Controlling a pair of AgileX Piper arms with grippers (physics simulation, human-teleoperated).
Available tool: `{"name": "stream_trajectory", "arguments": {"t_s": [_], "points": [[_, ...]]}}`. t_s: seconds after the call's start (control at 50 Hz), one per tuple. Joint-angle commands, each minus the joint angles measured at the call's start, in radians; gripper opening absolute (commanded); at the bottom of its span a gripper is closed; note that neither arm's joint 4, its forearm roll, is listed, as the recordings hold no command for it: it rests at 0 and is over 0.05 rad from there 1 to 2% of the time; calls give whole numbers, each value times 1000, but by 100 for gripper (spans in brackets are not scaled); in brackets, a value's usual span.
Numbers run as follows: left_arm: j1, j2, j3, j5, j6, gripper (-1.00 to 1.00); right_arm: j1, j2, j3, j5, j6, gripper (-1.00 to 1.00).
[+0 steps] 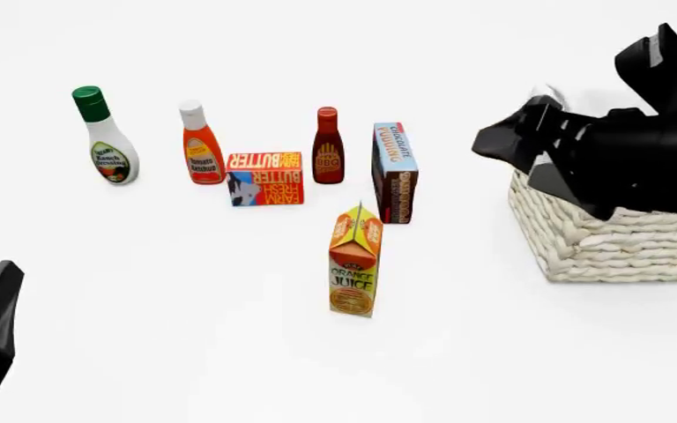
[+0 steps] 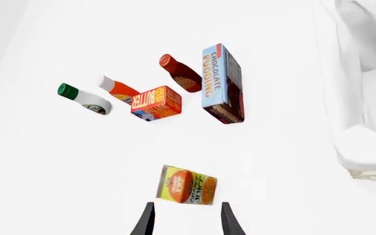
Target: Pick the orange juice and place it in the basket.
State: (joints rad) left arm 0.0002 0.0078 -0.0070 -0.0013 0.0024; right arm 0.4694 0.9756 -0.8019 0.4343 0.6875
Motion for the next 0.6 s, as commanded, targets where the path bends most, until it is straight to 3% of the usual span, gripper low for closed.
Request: {"name": "stream_trajectory", "arguments": {"t_s": [0.02,0.16,0.18,0.2,0.24,0.28,0.6], "points": [[0,0,0,0,0,100,38,79,-80,66,47,100],[0,0,0,0,0,100,67,134,-141,114,79,100],[0,0,0,0,0,100,51,143,-162,133,61,100],[0,0,0,0,0,100,15,176,-197,188,8,100],[0,0,0,0,0,100,68,169,-182,161,72,100],[0,0,0,0,0,100,42,185,-220,205,40,100],[0,0,0,0,0,100,87,233,-302,292,112,100]]}}
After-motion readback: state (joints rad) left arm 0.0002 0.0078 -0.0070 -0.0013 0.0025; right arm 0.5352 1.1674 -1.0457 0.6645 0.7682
